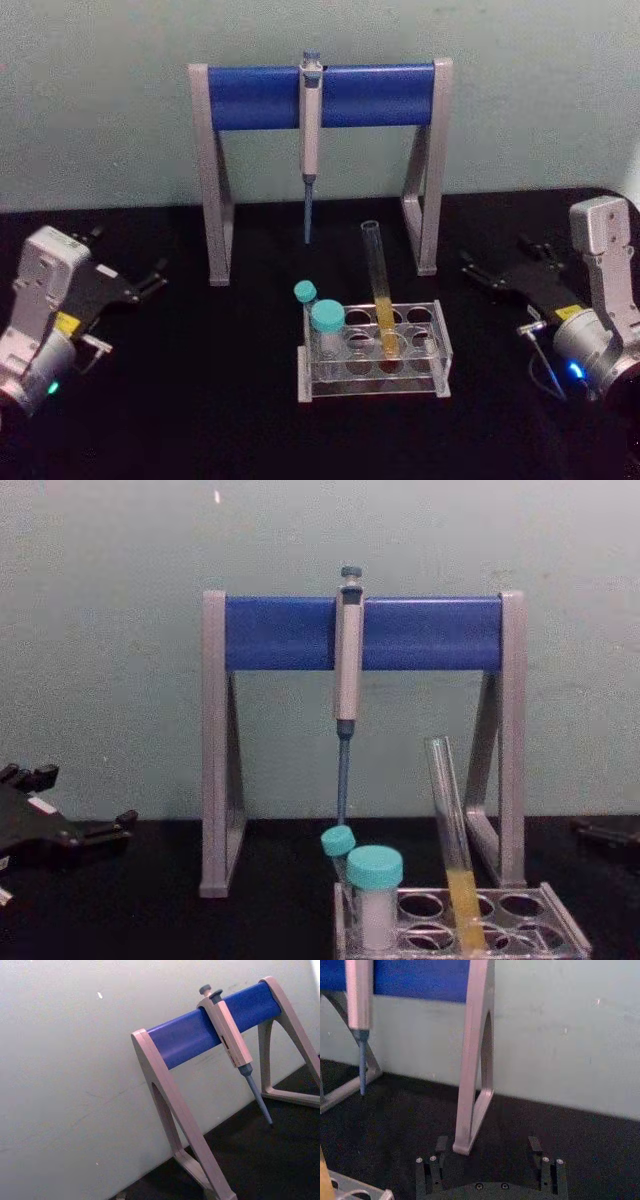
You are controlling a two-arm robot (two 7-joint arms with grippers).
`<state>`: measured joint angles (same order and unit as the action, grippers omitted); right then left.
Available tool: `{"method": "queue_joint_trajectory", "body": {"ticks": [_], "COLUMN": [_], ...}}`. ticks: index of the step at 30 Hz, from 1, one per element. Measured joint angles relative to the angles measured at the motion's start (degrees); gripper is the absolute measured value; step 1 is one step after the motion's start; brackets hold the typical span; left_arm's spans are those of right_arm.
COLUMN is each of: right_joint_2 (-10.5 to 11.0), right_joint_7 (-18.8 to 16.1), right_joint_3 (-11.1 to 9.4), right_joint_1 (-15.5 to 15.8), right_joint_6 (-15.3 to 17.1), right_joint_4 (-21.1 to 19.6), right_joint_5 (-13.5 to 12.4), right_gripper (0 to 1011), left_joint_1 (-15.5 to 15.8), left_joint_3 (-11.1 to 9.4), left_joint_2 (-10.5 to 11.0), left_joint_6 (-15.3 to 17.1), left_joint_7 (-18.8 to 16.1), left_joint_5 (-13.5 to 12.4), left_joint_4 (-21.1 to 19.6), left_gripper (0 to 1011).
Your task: Pick up the test tube from the test tube rack, shake it, then place it back into the test tube rack.
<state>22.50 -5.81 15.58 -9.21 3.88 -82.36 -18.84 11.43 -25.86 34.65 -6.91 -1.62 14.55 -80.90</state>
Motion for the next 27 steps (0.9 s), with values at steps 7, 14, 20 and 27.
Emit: {"method": "queue_joint_trajectory", "body": {"ticks": [7,14,20,27], "right_joint_2": [-0.74,-0.62,-0.56,-0.52], "right_joint_7": [-1.10,-1.03,-0.95,-0.88], "right_joint_3": [-0.68,-0.53,-0.45,-0.39], "right_joint_1": [-0.20,-0.21,-0.21,-0.21], "right_joint_6": [1.17,1.10,1.02,0.92], "right_joint_4": [1.03,0.94,0.86,0.80], "right_joint_5": [-0.58,-0.55,-0.52,-0.49], "right_gripper": [1000,1000,1000,1000], "left_joint_1": [0.00,0.00,0.00,0.00], "left_joint_3": [0.00,0.00,0.00,0.00], "left_joint_2": [0.00,0.00,0.00,0.00], "left_joint_6": [0.00,0.00,0.00,0.00], "left_joint_7": [0.00,0.00,0.00,0.00], "left_joint_5": [0.00,0.00,0.00,0.00], "left_joint_4": [0.00,0.00,0.00,0.00], "left_gripper": [1002,1001,1001,1001]}}
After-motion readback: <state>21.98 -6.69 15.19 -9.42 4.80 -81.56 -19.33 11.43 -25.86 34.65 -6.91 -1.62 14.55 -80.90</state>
